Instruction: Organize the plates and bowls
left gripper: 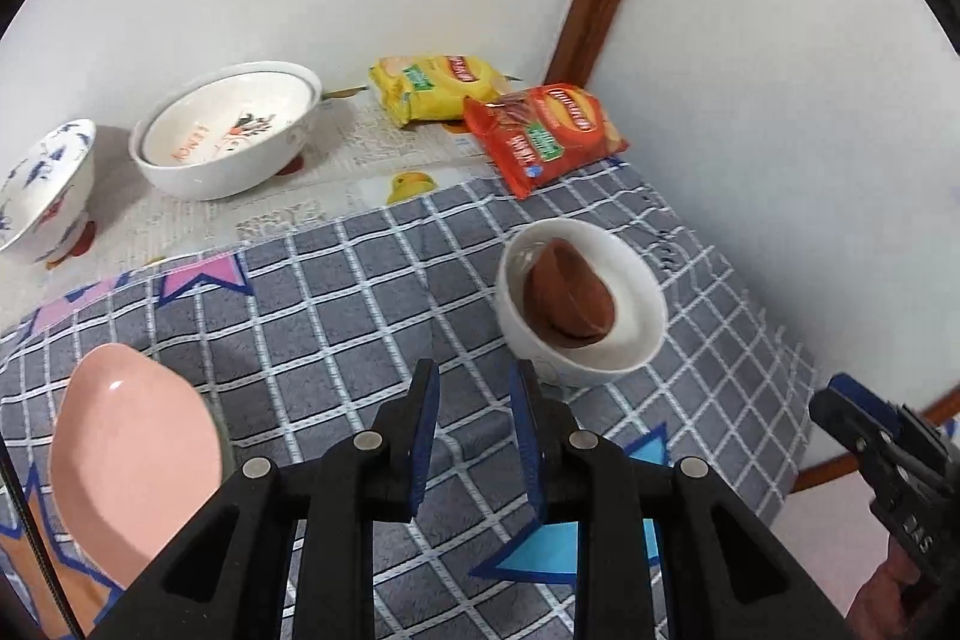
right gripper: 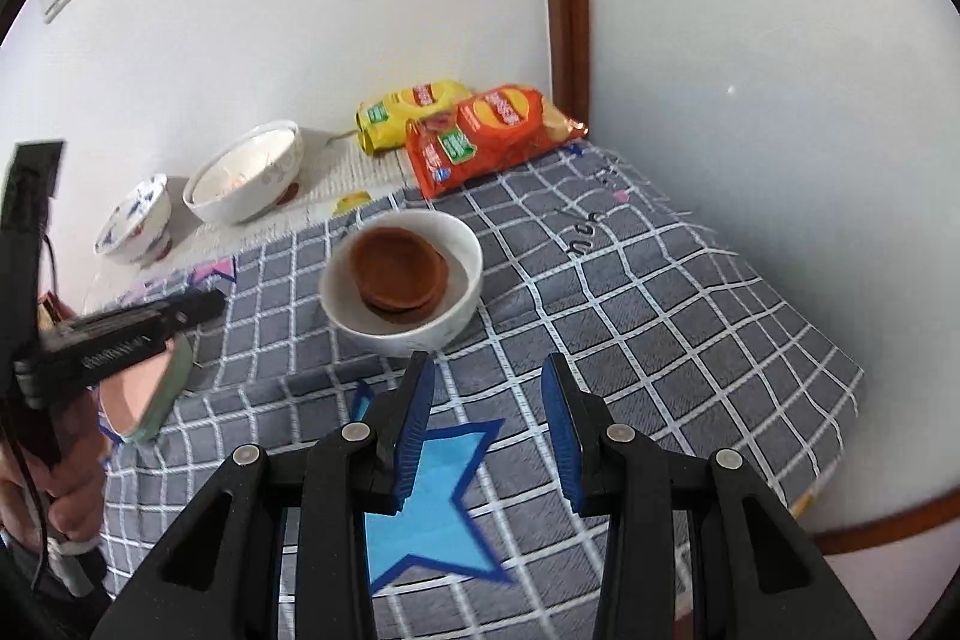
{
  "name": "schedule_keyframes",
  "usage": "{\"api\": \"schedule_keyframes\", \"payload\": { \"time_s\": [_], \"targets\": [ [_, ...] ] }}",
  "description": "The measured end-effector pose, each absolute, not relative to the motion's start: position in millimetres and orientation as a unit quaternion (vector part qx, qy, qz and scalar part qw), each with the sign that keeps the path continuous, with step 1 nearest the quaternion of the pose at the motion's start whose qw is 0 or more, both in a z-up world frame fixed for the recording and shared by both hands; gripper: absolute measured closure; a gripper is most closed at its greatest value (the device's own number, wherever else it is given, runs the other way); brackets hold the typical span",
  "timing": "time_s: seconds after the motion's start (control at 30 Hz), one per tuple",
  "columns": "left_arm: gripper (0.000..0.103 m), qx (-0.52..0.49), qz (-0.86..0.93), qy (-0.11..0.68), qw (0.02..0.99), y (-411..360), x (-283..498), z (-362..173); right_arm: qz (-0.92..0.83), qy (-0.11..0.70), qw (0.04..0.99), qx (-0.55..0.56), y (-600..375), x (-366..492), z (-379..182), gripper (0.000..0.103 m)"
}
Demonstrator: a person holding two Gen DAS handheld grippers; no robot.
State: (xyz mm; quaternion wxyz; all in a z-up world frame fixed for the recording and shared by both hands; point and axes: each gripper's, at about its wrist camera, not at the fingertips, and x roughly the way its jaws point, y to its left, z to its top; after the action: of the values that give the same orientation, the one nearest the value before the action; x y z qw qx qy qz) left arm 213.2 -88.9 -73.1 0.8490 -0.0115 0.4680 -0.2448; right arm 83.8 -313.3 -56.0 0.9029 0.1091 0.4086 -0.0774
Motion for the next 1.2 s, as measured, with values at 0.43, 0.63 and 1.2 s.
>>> {"api": "schedule_keyframes", "payload": {
  "time_s": [0.43,0.63,1.2],
  "targets": [
    [0.082,-0.022,-0.245,0.47,0.848,-141.8,239.5,-78.4,-0.069,0.398,0.906,0.125,-348.5,83.8,-54.8,0.066],
    [0.086,-0.005,-0.228,0.486,0.844,-174.1,259.6,-87.3,-0.052,0.405,0.905,0.118,-370.2,99.9,-70.1,0.066],
    [0.086,0.012,-0.183,0.523,0.833,-196.6,281.0,-117.3,-0.031,0.423,0.892,0.155,-399.3,113.0,-112.7,0.066]
  ]
}}
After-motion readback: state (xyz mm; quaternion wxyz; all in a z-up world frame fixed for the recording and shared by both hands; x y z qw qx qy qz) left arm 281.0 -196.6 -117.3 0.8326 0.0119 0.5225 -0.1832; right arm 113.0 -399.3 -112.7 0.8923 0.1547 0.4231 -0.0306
